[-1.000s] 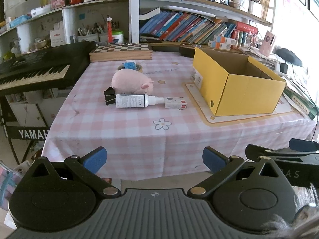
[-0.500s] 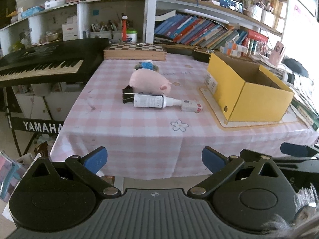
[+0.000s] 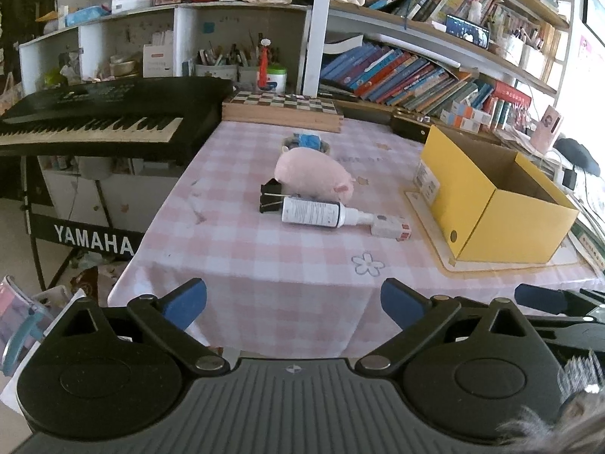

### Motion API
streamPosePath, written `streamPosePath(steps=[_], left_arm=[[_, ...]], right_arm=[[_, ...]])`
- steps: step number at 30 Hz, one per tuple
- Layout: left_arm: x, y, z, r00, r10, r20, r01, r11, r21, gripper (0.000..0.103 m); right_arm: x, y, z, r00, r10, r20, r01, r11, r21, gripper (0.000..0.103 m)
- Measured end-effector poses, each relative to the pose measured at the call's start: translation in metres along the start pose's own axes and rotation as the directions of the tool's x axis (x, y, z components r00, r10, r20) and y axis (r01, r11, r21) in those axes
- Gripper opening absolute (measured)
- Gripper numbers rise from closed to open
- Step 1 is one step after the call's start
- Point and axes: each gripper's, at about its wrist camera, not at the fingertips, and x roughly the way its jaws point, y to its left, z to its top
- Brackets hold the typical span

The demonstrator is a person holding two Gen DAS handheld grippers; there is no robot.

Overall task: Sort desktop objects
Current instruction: 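Move the right tool to the small white-and-red box and grasp it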

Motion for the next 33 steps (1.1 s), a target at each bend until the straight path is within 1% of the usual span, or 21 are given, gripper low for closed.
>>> streamPosePath(steps=[3,11,15,18,24,29,31,32,33], left_arm=[[0.006,0.0,0.005,1.0,-0.008,0.006,0.008,1.0,0.0,0.1],[0.036,0.004,0.027,1.0,0.005,0.004,-0.005,1.0,-0.026,0.1],[0.054,0.005,0.04,0.999,0.035,0.009,-0.035,0.999,-0.029,0.1],[0.069,0.008,0.049,0.999,0.047,0.003,-0.047,0.998,-0.032,0.1],[0.094,0.007,0.065,0.999,0.054,-0.007,-0.054,0.998,-0.018,0.1],[0.113,0.006,0.074,0.998,0.053,-0.023,-0.052,0.999,0.015,0.1],[0.121,0.007,0.078,0.998,0.056,-0.037,-0.055,0.998,0.028,0.1],[0.125,0.007,0.079,0.997,0.057,-0.043,-0.056,0.998,0.034,0.1],[0.129,0.007,0.079,0.997,0.059,-0.05,-0.057,0.998,0.041,0.1]], right_arm=[[0.01,0.0,0.003,1.0,0.006,-0.006,-0.006,1.0,0.002,0.081],[0.042,0.003,0.018,0.999,0.035,-0.023,-0.035,0.999,-0.019,0.081],[0.063,0.008,0.026,0.998,0.064,-0.028,-0.065,0.997,-0.038,0.081],[0.076,0.014,0.033,0.997,0.077,-0.011,-0.077,0.995,-0.07,0.081],[0.112,0.009,0.05,1.0,0.026,-0.007,-0.026,0.998,-0.06,0.08],[0.143,0.004,0.059,1.0,-0.019,-0.019,0.018,0.999,-0.049,0.08],[0.154,0.003,0.059,0.999,-0.04,-0.033,0.039,0.998,-0.048,0.078],[0.159,0.001,0.059,0.998,-0.046,-0.043,0.045,0.998,-0.042,0.074],[0.163,0.0,0.059,0.997,-0.048,-0.053,0.046,0.998,-0.034,0.073]])
